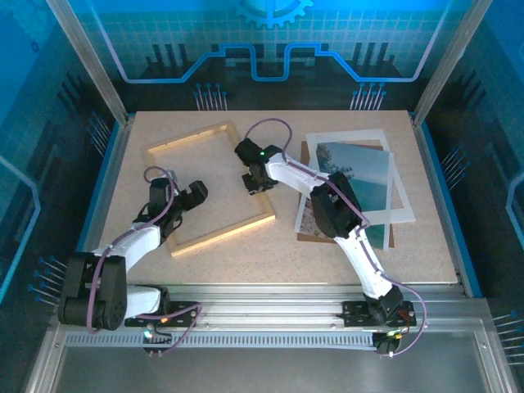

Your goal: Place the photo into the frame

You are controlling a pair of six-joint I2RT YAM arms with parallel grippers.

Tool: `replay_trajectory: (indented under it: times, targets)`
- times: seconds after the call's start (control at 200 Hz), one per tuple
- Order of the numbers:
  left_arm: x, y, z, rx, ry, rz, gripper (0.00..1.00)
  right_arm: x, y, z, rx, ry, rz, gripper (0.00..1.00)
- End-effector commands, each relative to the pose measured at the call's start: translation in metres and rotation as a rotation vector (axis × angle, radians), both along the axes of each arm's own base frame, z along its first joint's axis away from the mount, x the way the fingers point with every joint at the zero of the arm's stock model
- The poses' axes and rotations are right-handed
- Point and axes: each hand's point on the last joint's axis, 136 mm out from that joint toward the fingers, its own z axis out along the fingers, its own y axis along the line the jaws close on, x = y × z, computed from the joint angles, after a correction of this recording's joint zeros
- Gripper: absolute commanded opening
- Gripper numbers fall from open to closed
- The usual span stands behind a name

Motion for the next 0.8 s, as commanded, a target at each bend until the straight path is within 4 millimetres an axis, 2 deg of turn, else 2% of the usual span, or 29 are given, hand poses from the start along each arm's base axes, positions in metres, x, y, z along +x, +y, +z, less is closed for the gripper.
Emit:
replay_trajectory:
  times: [0.0, 0.025, 0.04, 0.08, 0.245, 0.44, 0.545, 0.795]
  targets:
    - [0.005, 0.000, 0.005, -0.016, -0.011, 0.000, 0.99, 0.001, -0.018, 0.023, 0.014, -0.036, -0.123, 0.28]
    - [0.005, 0.000, 0.006, -0.015, -0.013, 0.001, 0.99, 0.000, -0.021, 0.019, 0.013, -0.031, -0.144, 0.26]
    - [0.005, 0.000, 0.005, -0.014, -0.012, 0.001, 0.99, 0.001, -0.022, 0.030, 0.029, -0.046, -0.157, 0.25]
    - [0.005, 0.000, 0.005, -0.012, -0.014, -0.002, 0.99, 0.000, -0.026, 0.034, 0.036, -0.054, -0.187, 0.22]
    - [0.006, -0.003, 0.006, -0.011, -0.016, -0.024, 0.99, -0.004, -0.034, 0.041, 0.083, -0.071, -0.285, 0.21]
    - [0.006, -0.005, 0.003, -0.014, -0.007, -0.036, 0.99, -0.012, -0.022, 0.038, 0.173, -0.041, -0.337, 0.20]
    - [0.004, -0.006, -0.002, -0.014, 0.007, -0.042, 0.99, -0.015, -0.024, 0.035, 0.145, -0.049, -0.368, 0.17]
    - [0.004, -0.013, -0.007, -0.050, 0.034, -0.065, 0.99, -0.020, -0.016, 0.035, 0.179, -0.063, -0.391, 0.20]
